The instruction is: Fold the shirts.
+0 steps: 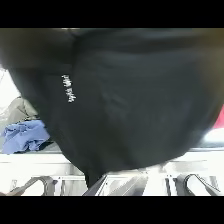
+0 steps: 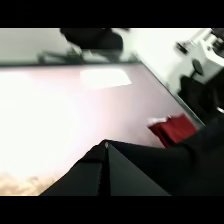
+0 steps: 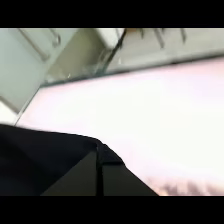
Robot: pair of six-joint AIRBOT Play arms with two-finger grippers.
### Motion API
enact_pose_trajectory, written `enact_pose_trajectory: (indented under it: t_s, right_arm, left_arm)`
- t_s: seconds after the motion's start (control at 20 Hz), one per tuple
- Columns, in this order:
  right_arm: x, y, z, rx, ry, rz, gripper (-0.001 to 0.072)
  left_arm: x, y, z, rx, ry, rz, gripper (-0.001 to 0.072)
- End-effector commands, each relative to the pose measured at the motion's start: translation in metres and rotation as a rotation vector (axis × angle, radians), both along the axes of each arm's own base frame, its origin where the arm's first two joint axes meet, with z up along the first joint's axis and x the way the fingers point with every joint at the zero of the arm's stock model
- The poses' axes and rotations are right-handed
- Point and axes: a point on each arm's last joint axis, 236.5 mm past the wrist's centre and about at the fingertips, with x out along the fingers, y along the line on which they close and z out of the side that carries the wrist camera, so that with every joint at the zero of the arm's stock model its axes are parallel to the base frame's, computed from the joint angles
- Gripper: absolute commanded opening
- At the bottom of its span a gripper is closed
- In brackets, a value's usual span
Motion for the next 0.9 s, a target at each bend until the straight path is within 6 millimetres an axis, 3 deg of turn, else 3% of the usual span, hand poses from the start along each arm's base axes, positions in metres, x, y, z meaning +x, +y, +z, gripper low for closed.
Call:
enact_pose_trajectory:
  t_s: [0.0,0.15,0.25,0.35,0.4,0.45,0.5,0.65,0.7,0.75,0.85]
  right_arm:
    - [0.041,-0.017,-0.116,0.203,0.293,0.064,0.0016]
    - [0.074,-0.013,-0.186,0.315,0.383,0.132,0.0017]
    - [0.100,-0.006,-0.215,0.440,0.368,0.160,0.0017]
    - [0.133,-0.015,-0.238,0.570,0.308,0.101,0.0041]
    - [0.144,-0.021,-0.243,0.627,0.278,0.078,0.0225]
    - [0.150,-0.027,-0.244,0.667,0.237,0.069,0.0341]
    - [0.151,-0.031,-0.241,0.682,0.211,0.072,0.0339]
    - [0.139,-0.054,-0.215,0.672,0.142,0.100,0.0336]
    - [0.131,-0.064,-0.201,0.667,0.109,0.111,0.0298]
    - [0.120,-0.072,-0.188,0.648,0.079,0.129,0.0108]
    - [0.099,-0.077,-0.176,0.534,0.087,0.147,0.0045]
  left_arm:
    - [0.067,-0.017,-0.114,-0.067,0.228,-0.055,0.0013]
    - [0.109,-0.028,-0.196,-0.092,0.359,-0.057,0.0013]
    - [0.129,-0.033,-0.240,-0.080,0.395,-0.044,0.0012]
    - [0.148,-0.033,-0.272,-0.071,0.407,0.002,0.0014]
    - [0.155,-0.031,-0.282,-0.070,0.413,0.026,0.0113]
    - [0.158,-0.026,-0.286,-0.069,0.413,0.044,0.0414]
    - [0.159,-0.019,-0.283,-0.072,0.409,0.054,0.0720]
    - [0.142,0.018,-0.260,-0.027,0.448,0.030,0.0714]
    - [0.132,0.032,-0.254,-0.003,0.486,0.037,0.0713]
    - [0.119,0.046,-0.249,0.023,0.539,0.045,0.0711]
    - [0.089,0.061,-0.249,0.078,0.632,0.050,0.0694]
